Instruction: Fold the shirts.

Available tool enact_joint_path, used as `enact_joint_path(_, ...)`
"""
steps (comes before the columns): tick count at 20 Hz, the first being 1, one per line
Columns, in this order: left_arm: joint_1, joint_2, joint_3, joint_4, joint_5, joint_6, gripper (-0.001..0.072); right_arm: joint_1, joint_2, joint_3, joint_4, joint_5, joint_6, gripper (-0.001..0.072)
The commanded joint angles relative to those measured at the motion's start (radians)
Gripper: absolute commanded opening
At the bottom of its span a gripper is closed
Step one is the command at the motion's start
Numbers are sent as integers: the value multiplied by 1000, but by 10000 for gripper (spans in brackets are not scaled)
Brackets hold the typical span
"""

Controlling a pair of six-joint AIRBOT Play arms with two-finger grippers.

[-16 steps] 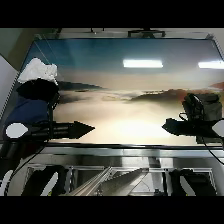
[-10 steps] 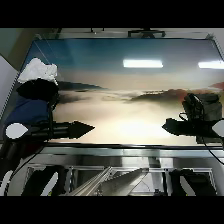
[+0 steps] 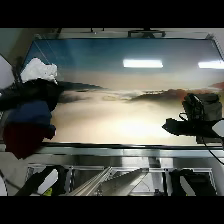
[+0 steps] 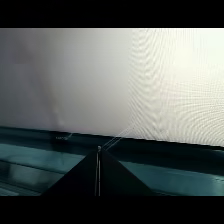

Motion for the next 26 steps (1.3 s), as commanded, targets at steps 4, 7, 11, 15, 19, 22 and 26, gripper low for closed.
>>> enact_joint_path(4,184,-482,430,267,119,-5,720,1,-1,0,0,-38,0,17)
enact_joint_path(7,185,-674,554,298,298,-6,720,1,-1,0,0,-38,0,17)
enact_joint_path(11,114,-933,724,299,508,-6,720,1,-1,-1,0,-45,0,17)
enact_joint_path(15,32,-1145,896,301,596,-6,714,1,-1,-1,-2,-45,0,17)
enact_joint_path(19,20,-1239,972,474,536,-183,595,1,-1,-1,-2,-45,0,17)
enact_joint_path(22,27,-1234,972,571,429,-246,167,1,-1,-1,-2,-45,-1,17)
enact_joint_path(26,17,-1155,990,430,352,-248,25,1,-1,-1,-3,-45,0,17)
